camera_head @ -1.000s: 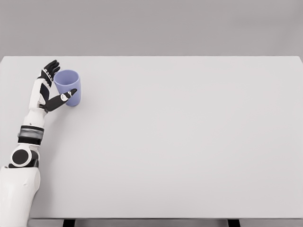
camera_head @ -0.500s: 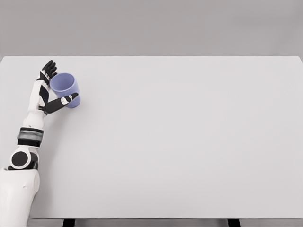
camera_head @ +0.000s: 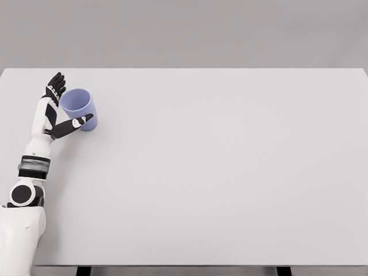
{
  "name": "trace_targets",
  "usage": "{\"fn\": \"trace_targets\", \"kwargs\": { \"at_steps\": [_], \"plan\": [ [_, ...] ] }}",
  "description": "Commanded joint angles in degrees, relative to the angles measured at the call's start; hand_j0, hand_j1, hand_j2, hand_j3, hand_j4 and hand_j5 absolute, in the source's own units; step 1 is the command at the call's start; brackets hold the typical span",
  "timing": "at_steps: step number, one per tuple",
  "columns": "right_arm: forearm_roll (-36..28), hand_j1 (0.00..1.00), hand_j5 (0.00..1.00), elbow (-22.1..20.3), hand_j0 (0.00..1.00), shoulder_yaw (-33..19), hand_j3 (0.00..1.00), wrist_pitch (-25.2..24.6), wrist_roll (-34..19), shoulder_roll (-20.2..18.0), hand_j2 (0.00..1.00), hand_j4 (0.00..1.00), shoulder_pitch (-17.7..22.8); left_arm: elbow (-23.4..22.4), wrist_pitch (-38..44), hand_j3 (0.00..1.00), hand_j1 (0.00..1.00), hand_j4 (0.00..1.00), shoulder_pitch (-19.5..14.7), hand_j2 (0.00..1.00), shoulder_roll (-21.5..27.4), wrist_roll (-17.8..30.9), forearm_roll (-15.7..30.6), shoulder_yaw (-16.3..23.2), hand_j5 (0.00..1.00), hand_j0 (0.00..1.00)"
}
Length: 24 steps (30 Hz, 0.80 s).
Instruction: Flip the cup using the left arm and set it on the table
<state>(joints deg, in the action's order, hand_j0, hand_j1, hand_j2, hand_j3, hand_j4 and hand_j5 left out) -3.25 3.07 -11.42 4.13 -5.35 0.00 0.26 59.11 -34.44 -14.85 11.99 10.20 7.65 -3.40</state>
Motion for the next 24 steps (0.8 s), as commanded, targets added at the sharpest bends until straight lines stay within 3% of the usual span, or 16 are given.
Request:
{"fn": "trace_targets", "kwargs": {
  "at_steps": [1, 10, 12, 19, 22, 24],
  "plan": [
    [0.0, 1.0, 1.0, 0.0, 1.0, 0.0, 1.0, 0.0, -0.01, 0.0, 1.0, 1.0, 0.0, 0.04, -0.1, 1.0, 1.0, 1.0, 0.0, 1.0, 0.05, -0.01, 0.18, -0.03, 1.0, 1.0],
    [0.0, 1.0, 1.0, 0.0, 1.0, 0.0, 1.0, 0.0, -0.01, 0.0, 1.0, 1.0, 0.0, 2.94, 0.25, 1.0, 1.0, 1.0, 0.7, 1.0, 2.07, -0.01, 0.26, -0.2, 1.0, 1.0],
    [0.0, 1.0, 1.0, 0.0, 1.0, 0.0, 1.0, 0.0, -0.01, 0.0, 1.0, 1.0, 0.0, 6.19, 0.86, 1.0, 1.0, 1.0, 2.9, 1.0, 4.45, -0.01, 2.02, -0.03, 1.0, 1.0],
    [0.0, 1.0, 1.0, 0.0, 1.0, 0.0, 1.0, 0.0, -0.01, 0.0, 1.0, 1.0, 0.0, 8.04, 0.77, 1.0, 1.0, 1.0, 4.13, 1.0, 10.51, 0.08, 3.34, 0.33, 1.0, 1.0],
    [0.0, 1.0, 1.0, 0.0, 1.0, 0.0, 1.0, 0.0, -0.01, 0.0, 1.0, 1.0, 0.0, 11.64, 0.95, 1.0, 1.0, 1.0, 6.85, 1.0, 14.81, 0.17, 3.34, 0.68, 1.0, 1.0],
    [0.0, 1.0, 1.0, 0.0, 1.0, 0.0, 1.0, 0.0, -0.01, 0.0, 1.0, 1.0, 0.0, 12.7, 0.77, 1.0, 1.0, 1.0, 7.38, 1.0, 20.18, 0.26, 3.34, 2.26, 1.0, 1.0]
  ]
}}
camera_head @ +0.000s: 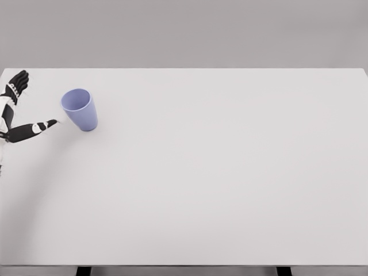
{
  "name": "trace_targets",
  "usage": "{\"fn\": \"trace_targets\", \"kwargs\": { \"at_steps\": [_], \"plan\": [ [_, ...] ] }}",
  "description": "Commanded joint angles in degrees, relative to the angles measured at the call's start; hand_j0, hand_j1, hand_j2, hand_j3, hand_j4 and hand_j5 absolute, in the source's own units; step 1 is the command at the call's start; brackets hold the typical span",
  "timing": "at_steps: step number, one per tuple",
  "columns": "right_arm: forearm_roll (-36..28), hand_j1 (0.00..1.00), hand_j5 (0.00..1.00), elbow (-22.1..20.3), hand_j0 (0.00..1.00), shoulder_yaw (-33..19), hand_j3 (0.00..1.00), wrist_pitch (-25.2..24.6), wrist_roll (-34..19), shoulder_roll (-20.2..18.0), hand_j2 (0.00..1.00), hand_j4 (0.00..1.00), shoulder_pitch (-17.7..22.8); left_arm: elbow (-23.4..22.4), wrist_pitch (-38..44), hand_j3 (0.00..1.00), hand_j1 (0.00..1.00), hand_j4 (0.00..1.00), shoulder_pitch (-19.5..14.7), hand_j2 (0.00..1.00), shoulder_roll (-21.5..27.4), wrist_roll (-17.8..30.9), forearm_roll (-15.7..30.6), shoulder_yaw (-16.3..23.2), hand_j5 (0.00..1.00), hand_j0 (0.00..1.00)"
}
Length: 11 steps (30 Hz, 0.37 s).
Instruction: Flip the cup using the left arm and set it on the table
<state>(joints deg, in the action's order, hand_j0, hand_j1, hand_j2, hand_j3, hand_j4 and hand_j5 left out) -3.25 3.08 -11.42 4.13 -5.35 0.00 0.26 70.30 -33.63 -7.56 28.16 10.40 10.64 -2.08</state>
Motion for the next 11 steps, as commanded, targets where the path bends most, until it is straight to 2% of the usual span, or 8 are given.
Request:
{"fn": "trace_targets", "kwargs": {
  "at_steps": [1, 4, 11],
  "plan": [
    [0.0, 1.0, 1.0, 0.0, 1.0, -0.01, 1.0, 0.0, -0.01, 0.0, 1.0, 1.0, 0.0, 1.69, -0.03, 1.0, 1.0, 1.0, 0.0, 1.0, 6.28, 0.06, 0.35, 1.38, 1.0, 1.0],
    [0.0, 1.0, 1.0, 0.0, 1.0, -0.01, 1.0, 0.0, -0.01, 0.0, 1.0, 1.0, 0.0, 3.0, -0.38, 1.0, 1.0, 1.0, 0.0, 1.0, 6.99, 0.41, 0.26, 4.37, 1.0, 1.0],
    [0.0, 1.0, 1.0, 0.0, 1.0, -0.01, 1.0, 0.0, -0.01, 0.0, 1.0, 1.0, 0.0, 4.06, -0.12, 1.0, 1.0, 1.0, 0.0, 1.0, 8.4, 0.41, 0.26, 5.42, 1.0, 1.0]
  ]
}}
